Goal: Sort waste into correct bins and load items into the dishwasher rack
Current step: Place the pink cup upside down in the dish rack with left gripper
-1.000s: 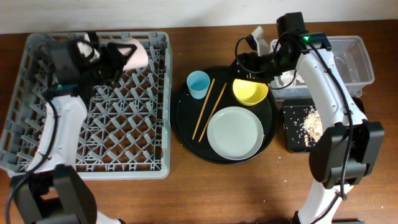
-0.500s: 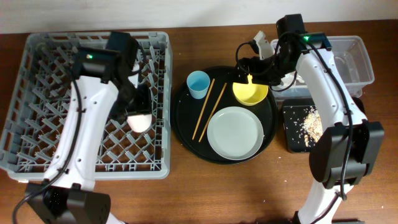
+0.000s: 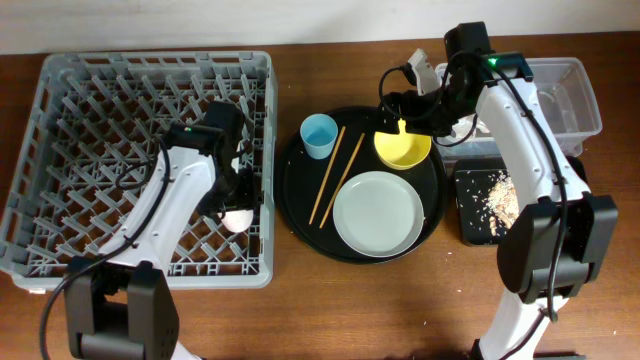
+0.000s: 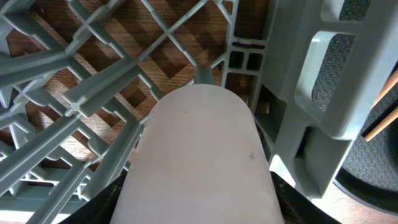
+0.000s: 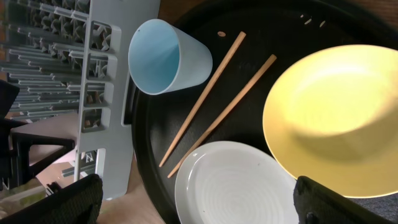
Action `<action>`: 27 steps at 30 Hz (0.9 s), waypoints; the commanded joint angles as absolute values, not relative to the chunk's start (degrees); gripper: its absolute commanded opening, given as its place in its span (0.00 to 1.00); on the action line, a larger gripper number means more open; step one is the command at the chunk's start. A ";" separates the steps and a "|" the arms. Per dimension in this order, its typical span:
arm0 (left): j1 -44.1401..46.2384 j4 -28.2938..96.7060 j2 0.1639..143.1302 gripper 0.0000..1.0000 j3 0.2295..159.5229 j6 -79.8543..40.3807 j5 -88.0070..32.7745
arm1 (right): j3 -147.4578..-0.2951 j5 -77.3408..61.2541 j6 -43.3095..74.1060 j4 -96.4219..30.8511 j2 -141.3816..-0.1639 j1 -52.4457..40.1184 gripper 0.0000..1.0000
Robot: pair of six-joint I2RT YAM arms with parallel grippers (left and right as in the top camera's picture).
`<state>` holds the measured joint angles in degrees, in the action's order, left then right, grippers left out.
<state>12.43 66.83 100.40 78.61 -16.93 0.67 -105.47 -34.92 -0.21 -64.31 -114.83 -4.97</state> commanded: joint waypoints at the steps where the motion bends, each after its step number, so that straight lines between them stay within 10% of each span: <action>1: 12.71 68.84 100.73 0.51 77.23 -17.50 -0.23 | -105.56 -34.63 -0.69 -64.34 -114.87 -5.21 0.98; 3: 12.71 69.32 100.73 0.43 77.23 -17.47 -0.21 | -105.56 -34.63 -0.67 -64.34 -114.87 -5.23 0.99; 4: 12.71 69.49 100.71 0.16 77.25 -17.47 -0.23 | -105.56 -34.63 -0.67 -64.34 -114.87 -5.23 0.98; 7: 12.69 72.51 100.71 0.07 81.73 -17.47 -0.21 | -105.56 -34.63 -0.67 -64.36 -114.87 -5.23 0.99; 12: 12.69 85.12 100.68 0.24 94.59 -17.06 0.43 | -105.56 -34.61 -0.69 -64.55 -114.87 -5.23 0.98; 23: 12.75 77.71 100.73 0.26 81.67 -17.08 -0.34 | -105.56 -34.61 -0.69 -64.82 -114.87 -5.21 0.99; 27: 12.75 72.82 100.73 0.69 79.94 -17.10 -0.25 | -105.56 -34.61 -0.69 -65.14 -114.87 -5.23 0.98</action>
